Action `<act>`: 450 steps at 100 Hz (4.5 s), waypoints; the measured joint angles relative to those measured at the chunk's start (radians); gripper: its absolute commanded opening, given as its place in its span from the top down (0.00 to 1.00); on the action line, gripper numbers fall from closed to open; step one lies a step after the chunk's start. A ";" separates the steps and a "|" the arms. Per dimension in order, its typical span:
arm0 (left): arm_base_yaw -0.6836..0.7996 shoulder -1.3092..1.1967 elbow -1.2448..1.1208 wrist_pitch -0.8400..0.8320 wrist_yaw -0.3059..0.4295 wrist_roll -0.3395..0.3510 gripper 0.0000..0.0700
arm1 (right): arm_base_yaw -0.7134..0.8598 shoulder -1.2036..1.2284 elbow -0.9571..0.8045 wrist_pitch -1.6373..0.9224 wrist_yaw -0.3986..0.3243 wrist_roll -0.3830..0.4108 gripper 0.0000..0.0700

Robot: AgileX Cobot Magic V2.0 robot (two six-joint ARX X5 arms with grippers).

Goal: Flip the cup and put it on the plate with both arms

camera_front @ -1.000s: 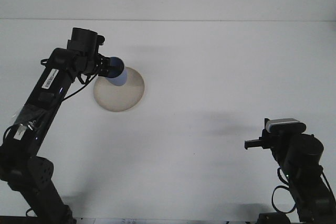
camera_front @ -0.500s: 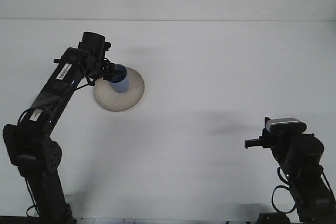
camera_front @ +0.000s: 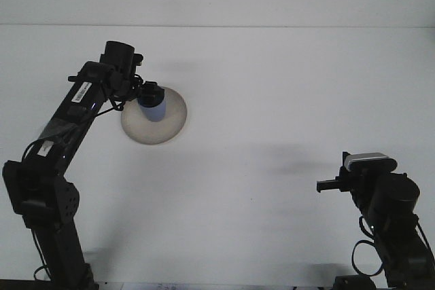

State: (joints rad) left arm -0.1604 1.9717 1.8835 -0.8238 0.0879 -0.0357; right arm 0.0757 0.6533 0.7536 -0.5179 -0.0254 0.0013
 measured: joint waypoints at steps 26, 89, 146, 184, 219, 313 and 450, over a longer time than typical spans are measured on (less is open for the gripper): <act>0.027 -0.212 -0.003 0.040 0.033 0.000 0.51 | 0.000 0.000 0.000 0.000 0.000 0.000 1.00; 0.019 -1.214 -1.043 0.463 -0.065 -0.098 0.60 | 0.000 0.000 0.000 0.000 0.000 0.000 1.00; 0.019 -1.608 -1.267 0.457 -0.119 -0.136 0.98 | 0.000 0.000 0.000 0.000 0.000 0.000 1.00; 0.019 -1.692 -1.267 0.462 -0.120 -0.118 0.98 | 0.000 0.000 0.000 0.000 0.000 0.000 1.00; 0.048 -1.848 -1.550 0.734 -0.032 -0.069 0.98 | 0.000 0.000 0.000 0.000 0.000 0.000 1.00; 0.109 -1.967 -1.850 0.951 -0.029 -0.060 0.98 | 0.000 -0.001 0.000 0.007 0.000 0.000 1.00; 0.109 -1.967 -1.850 0.952 -0.029 -0.060 0.98 | -0.010 -0.651 -0.739 0.729 0.001 -0.001 1.00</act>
State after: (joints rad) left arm -0.0517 0.0048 0.0334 0.1280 0.0586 -0.0952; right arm 0.0654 0.0025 0.0143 0.2108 -0.0246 0.0006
